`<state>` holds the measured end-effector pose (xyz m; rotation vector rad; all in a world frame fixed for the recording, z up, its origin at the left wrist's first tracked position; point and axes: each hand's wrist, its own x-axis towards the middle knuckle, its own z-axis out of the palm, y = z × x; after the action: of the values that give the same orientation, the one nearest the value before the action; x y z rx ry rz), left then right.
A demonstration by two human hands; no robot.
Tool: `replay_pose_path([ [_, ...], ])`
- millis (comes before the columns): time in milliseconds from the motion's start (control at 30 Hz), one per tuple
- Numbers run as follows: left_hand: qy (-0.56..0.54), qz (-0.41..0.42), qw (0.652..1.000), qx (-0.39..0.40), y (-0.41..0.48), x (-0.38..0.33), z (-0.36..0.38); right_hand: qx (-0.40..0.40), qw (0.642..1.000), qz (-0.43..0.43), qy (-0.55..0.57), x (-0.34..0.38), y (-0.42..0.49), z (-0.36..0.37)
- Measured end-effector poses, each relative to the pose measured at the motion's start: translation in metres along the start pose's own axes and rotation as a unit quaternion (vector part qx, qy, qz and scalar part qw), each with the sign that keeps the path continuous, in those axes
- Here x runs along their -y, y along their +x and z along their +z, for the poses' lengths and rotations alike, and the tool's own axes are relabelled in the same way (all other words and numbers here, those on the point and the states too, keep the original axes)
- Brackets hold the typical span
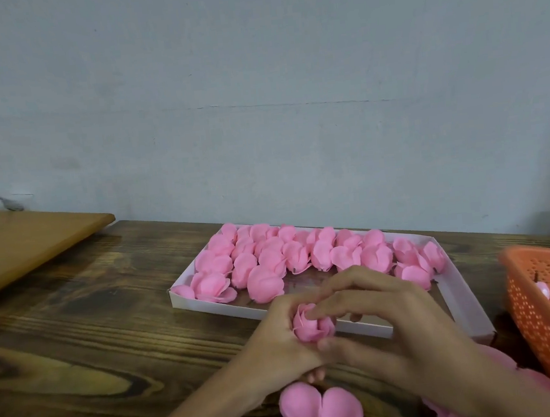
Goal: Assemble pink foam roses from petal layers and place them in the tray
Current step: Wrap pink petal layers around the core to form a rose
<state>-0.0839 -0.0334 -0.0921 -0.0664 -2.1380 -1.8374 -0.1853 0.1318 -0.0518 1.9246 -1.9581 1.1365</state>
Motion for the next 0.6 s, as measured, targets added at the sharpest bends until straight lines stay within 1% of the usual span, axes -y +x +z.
replay_pose_path([
  [167, 0.010, 0.011, 1.000, -0.005, 0.001, 0.006, 0.000, -0.009, 1.000, -0.006, -0.027, 0.000, 0.000, 0.002],
  [267, 0.004, -0.001, 1.000, -0.011, 0.001, 0.009, 0.000, 0.005, 1.000, 0.010, -0.028, 0.000, -0.001, 0.004],
  [333, 0.001, -0.004, 1.000, -0.012, 0.002, 0.009, -0.001, 0.025, 0.999, 0.025, -0.011, -0.001, -0.001, 0.004],
  [400, -0.021, 0.000, 1.000, -0.014, 0.002, 0.006, 0.000, 0.022, 0.997, 0.052, 0.050, -0.002, -0.001, 0.006],
  [433, -0.043, -0.001, 0.998, -0.035, 0.003, 0.004, 0.001, -0.003, 0.992, 0.078, 0.103, -0.001, -0.002, 0.009],
  [500, -0.123, -0.025, 0.988, -0.092, 0.006, 0.000, 0.001, -0.082, 0.961, 0.152, 0.217, 0.002, -0.001, 0.019],
  [567, -0.239, -0.045, 0.962, -0.125, 0.008, 0.000, -0.001, -0.139, 0.926, 0.224, 0.270, 0.006, 0.001, 0.034],
  [600, -0.280, -0.051, 0.949, -0.137, 0.008, -0.001, -0.001, -0.148, 0.916, 0.251, 0.276, 0.007, 0.000, 0.041],
])
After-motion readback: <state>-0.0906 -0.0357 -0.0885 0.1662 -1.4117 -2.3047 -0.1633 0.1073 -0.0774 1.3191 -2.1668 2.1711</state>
